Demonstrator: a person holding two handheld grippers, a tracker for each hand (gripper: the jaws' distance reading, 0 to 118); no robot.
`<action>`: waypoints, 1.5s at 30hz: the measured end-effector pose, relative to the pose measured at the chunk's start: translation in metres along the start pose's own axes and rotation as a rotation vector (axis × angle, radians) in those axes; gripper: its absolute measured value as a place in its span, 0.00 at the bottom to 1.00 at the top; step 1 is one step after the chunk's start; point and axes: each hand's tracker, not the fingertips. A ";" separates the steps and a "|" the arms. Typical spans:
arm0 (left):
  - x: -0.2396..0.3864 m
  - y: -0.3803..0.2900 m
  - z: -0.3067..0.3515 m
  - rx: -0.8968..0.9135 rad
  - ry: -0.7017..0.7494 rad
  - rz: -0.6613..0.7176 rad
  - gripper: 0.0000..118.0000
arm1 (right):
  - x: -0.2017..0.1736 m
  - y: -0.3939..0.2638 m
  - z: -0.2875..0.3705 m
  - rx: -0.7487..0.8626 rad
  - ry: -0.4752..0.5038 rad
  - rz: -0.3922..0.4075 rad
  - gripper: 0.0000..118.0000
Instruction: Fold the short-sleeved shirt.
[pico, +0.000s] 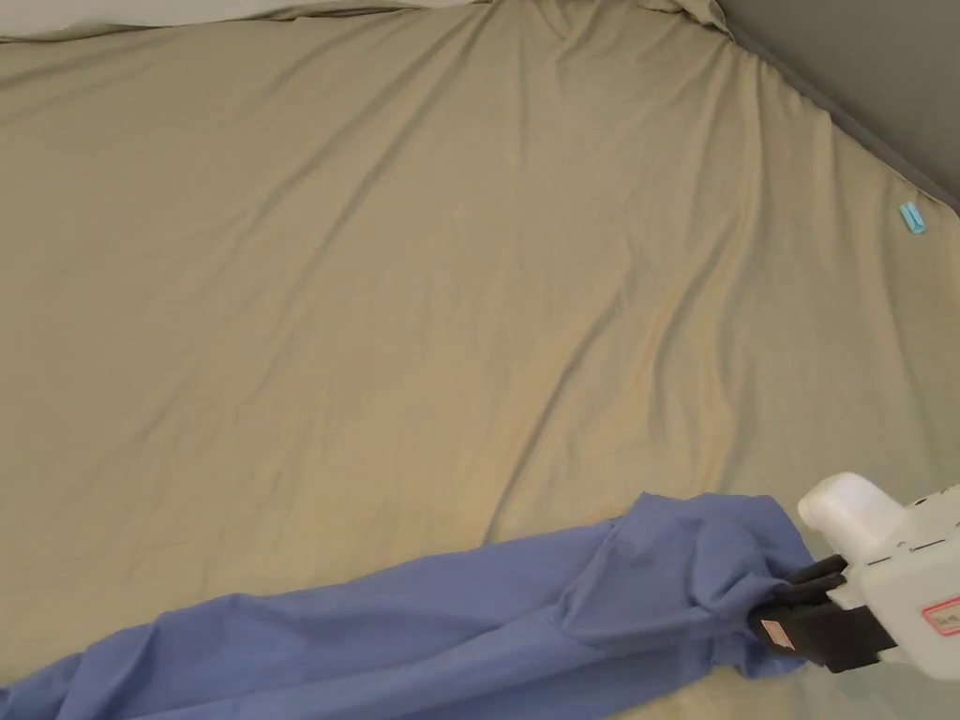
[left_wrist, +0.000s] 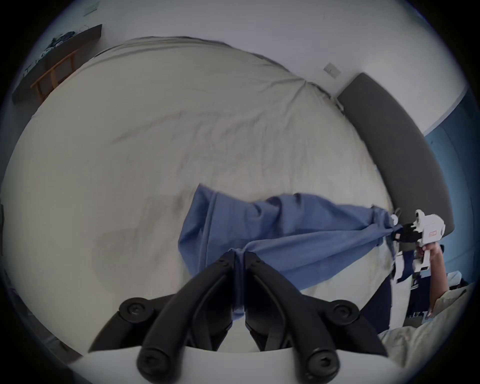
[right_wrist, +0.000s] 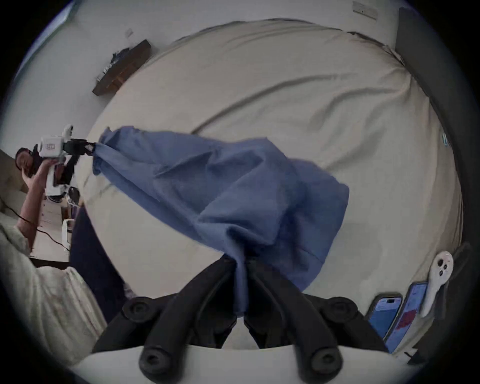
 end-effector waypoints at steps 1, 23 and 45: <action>0.000 -0.003 -0.008 -0.010 -0.001 -0.006 0.04 | 0.002 0.000 -0.008 -0.015 -0.034 0.003 0.03; 0.073 -0.018 0.028 0.272 -0.015 0.045 1.00 | -0.030 -0.067 0.004 0.445 -0.258 -0.261 1.00; 0.043 -0.022 0.023 0.213 -0.280 0.058 0.00 | -0.131 0.015 -0.032 0.431 -0.240 -0.013 0.03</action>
